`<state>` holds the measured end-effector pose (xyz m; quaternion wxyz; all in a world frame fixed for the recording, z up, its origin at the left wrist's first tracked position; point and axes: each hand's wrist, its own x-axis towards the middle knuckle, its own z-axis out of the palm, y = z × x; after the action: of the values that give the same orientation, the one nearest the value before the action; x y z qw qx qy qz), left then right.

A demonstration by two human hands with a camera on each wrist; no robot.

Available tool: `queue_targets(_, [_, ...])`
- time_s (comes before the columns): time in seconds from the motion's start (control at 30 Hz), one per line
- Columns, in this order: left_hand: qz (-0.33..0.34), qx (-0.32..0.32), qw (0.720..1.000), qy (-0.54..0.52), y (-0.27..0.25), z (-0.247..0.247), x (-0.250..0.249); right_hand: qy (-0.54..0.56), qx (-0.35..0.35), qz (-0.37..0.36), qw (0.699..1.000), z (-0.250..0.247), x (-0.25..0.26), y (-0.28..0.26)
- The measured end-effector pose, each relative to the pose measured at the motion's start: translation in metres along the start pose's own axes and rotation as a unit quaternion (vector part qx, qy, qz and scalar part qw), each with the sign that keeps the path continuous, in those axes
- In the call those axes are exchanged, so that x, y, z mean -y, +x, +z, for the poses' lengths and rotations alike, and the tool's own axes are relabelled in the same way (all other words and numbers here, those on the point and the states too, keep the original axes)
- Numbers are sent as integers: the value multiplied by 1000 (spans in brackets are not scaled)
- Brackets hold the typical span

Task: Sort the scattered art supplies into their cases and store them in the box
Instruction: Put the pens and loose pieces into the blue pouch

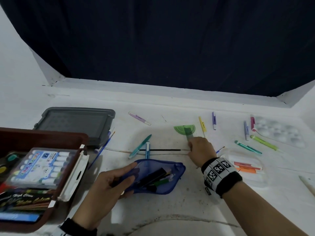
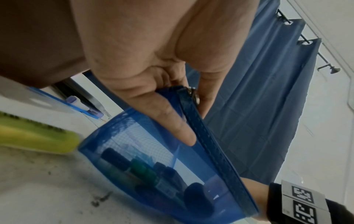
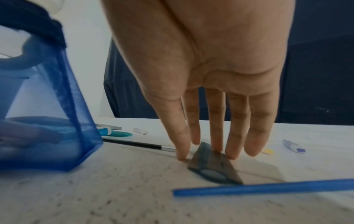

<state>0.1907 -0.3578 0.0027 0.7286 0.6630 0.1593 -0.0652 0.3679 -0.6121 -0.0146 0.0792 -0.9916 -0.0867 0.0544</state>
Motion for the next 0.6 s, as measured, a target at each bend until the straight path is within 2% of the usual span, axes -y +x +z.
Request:
queue_targets(0.27, [-1,3,1000,-5,1,0,2,77,16,49,996,-6,1,11])
queue_targets(0.4, [-4,6,1000,-5,1,0,2,167,-29,58,984,-15,4,8])
queue_targets(0.5, [-7,2,1000,-8,3,0,1,226,-81,-21,971,-23,17,-4])
queue_targets(0.6, [-12,-4,1000,-19,6,-2,0,279,-144,-173,934,-34,37,-22])
